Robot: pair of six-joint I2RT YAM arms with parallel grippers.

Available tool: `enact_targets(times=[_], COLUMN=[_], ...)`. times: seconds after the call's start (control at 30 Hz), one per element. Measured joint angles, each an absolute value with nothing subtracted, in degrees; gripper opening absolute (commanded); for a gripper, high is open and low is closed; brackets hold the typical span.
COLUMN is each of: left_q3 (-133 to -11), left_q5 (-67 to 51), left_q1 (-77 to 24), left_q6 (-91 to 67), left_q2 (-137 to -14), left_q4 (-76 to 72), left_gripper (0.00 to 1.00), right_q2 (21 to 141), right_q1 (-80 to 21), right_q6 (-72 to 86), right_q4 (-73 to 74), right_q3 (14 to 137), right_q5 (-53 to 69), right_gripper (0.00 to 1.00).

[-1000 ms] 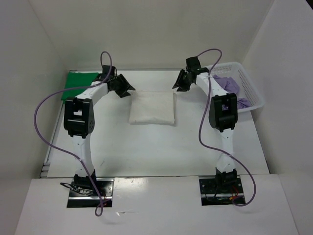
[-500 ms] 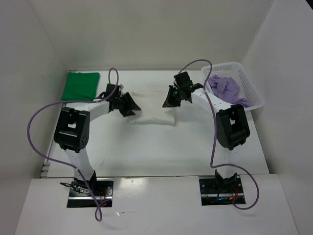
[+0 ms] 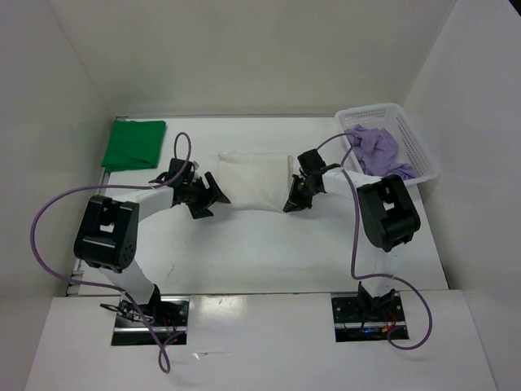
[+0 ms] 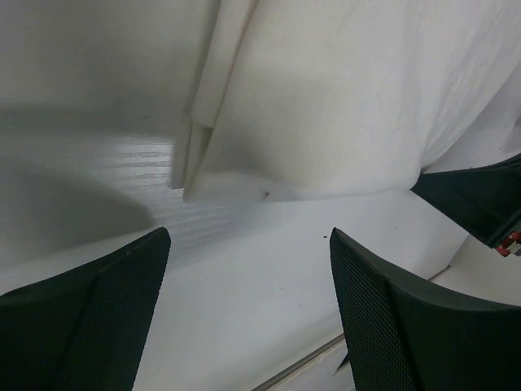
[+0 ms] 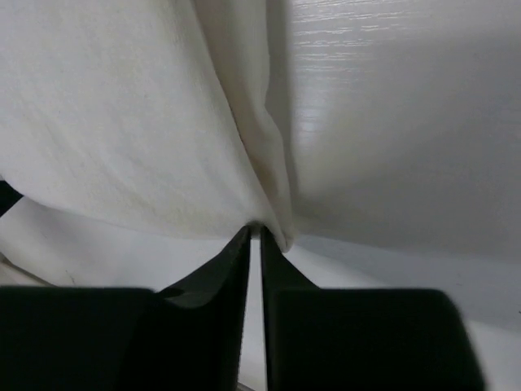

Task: Fold and stack the t-shirts
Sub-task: Smooth out wrinkles on the folded tshirt, then put the neatly folded tshirt into the corner of the board with the left arm

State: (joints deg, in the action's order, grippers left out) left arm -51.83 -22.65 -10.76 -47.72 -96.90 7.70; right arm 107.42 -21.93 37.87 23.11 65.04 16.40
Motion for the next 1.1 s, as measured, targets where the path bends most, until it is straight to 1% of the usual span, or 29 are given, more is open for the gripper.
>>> enact_targets(times=[0.07, 0.1, 0.2, 0.33, 0.43, 0.47, 0.5, 0.6, 0.7, 0.73, 0.77, 0.83, 0.87, 0.93, 1.0, 1.1], left_q3=[-51.59, -51.62, -52.49, -58.48, -65.30, -68.01, -69.80, -76.38, -80.18, -81.45, -82.50, -84.31, -85.06, -87.29, -91.05, -100.18], left_q5=[-21.08, -20.32, -17.74, -15.03, -16.21, -16.58, -17.45, -21.76, -25.43, -26.61, -27.59, -28.75, -29.82, -30.81, -31.00, -31.42], left_q1=[-10.63, -10.39, -9.02, -7.70, -7.55, -7.60, -7.60, -7.90, -9.17, -9.93, -10.76, -12.51, -13.13, -14.06, -14.74, -14.35], left_q6=[-47.72, -47.70, -46.78, -44.51, -42.11, -41.25, -40.64, -39.00, -38.72, -38.52, -38.72, -39.48, -39.92, -41.01, -41.47, -42.76], left_q2=[-95.11, -94.43, -94.08, -100.49, -107.74, -110.06, -111.85, -118.15, -122.17, -123.68, -124.92, -126.96, -127.83, -128.81, -129.54, -129.97], left_q4=[8.29, 8.19, 8.14, 8.14, 7.22, 6.44, 5.61, 3.20, 0.64, -0.34, -0.99, -1.28, -1.37, -0.36, 2.15, 6.72], left_gripper=[0.87, 0.87, 0.87, 0.87, 0.77, 0.73, 0.71, 0.69, 0.53, 0.45, 0.29, 0.16, 0.08, 0.03, 0.01, 0.01], right_q2=[106.54, 106.00, 103.11, 97.23, 92.51, 91.15, 90.24, 87.99, 87.00, 86.91, 86.89, 86.89, 86.89, 86.74, 86.56, 85.65], right_q1=[-21.93, -21.93, -21.93, -21.93, -21.93, -21.93, -21.93, -21.87, -21.52, -21.41, -21.30, -21.02, -20.86, -20.49, -19.97, -19.09], right_q6=[37.98, 37.91, 37.63, 37.36, 37.23, 37.19, 37.17, 37.19, 37.21, 37.19, 37.19, 37.21, 37.19, 37.19, 37.19, 37.28], right_q4=[23.14, 23.16, 23.62, 23.70, 23.66, 23.66, 23.66, 23.62, 23.83, 23.83, 23.83, 24.05, 24.10, 24.27, 24.60, 24.88], right_q3=[64.75, 64.58, 64.42, 64.42, 64.42, 64.40, 64.38, 64.29, 63.94, 63.83, 63.61, 63.11, 62.83, 62.26, 61.82, 60.55], right_q5=[16.14, 15.86, 15.25, 15.18, 15.46, 15.57, 15.70, 15.90, 15.94, 15.92, 15.92, 15.90, 15.92, 15.99, 16.36, 16.95], right_gripper=[0.29, 0.35, 0.43, 0.46, 0.46, 0.46, 0.47, 0.47, 0.47, 0.47, 0.47, 0.47, 0.47, 0.47, 0.47, 0.47])
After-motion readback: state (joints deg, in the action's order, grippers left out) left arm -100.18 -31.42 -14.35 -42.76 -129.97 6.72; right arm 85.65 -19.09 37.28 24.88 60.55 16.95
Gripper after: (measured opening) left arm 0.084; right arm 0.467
